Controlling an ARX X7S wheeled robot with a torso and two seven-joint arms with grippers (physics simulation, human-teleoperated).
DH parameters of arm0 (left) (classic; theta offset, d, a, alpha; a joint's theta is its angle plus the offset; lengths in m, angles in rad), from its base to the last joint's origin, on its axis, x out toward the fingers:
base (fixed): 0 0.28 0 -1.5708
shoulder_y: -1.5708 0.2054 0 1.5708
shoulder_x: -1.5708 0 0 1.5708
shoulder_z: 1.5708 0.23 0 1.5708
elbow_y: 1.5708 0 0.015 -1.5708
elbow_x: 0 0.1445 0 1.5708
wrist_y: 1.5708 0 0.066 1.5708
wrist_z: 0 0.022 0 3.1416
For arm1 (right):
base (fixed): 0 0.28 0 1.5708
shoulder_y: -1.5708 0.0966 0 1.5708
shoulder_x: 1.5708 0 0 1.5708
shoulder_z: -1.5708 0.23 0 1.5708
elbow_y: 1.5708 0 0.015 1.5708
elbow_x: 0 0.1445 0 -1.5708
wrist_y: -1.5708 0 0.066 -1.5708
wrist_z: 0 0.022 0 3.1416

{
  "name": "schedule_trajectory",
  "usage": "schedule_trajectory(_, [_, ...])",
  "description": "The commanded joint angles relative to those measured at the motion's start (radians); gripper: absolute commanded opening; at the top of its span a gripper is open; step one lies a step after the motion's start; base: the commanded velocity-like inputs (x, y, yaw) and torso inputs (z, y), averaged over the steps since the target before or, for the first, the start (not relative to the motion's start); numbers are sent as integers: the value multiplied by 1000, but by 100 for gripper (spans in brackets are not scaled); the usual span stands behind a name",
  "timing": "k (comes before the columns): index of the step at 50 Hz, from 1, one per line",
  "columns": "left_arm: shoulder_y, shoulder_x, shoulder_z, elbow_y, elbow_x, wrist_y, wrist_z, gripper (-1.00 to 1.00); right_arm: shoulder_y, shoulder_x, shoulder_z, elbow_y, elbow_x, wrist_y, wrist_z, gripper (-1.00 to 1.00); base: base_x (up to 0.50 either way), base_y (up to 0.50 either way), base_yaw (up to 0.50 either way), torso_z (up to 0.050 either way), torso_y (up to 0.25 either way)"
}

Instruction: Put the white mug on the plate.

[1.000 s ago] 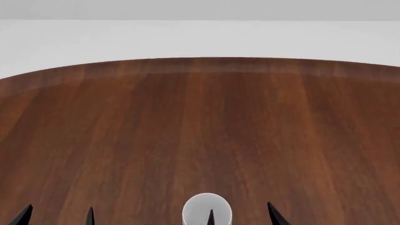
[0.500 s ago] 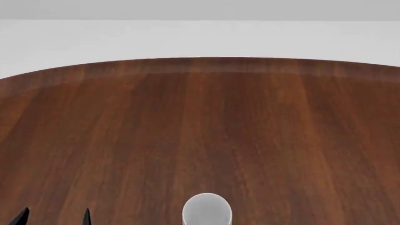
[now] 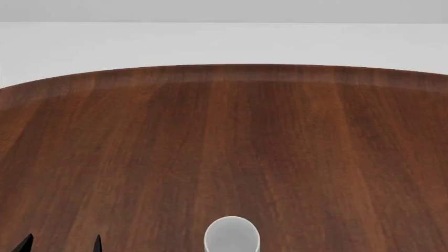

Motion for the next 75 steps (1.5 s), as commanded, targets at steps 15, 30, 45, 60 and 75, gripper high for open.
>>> schedule_trajectory(15, [-2,-12,14,0,-10,-1,-13,100,110,-26,-56,314,-54,-90,-49,100,0,0,0,0,0])
schedule_trajectory(30, [-6,-17,21,-6,-15,0,-19,100,174,-42,-80,442,-71,-121,-66,100,0,0,0,0,0])
schedule_trajectory(45, [-4,-23,30,1,-18,0,-27,100,222,-63,-106,564,-81,-157,-86,100,0,0,0,0,0])
schedule_trajectory(60, [-6,-27,39,-10,-18,11,-32,100,259,-79,-115,673,-84,-203,-99,100,0,0,0,0,0])
schedule_trajectory(75, [-9,-32,47,-18,-22,15,-36,100,261,-75,-148,665,-104,-231,-90,-100,0,0,0,0,0])
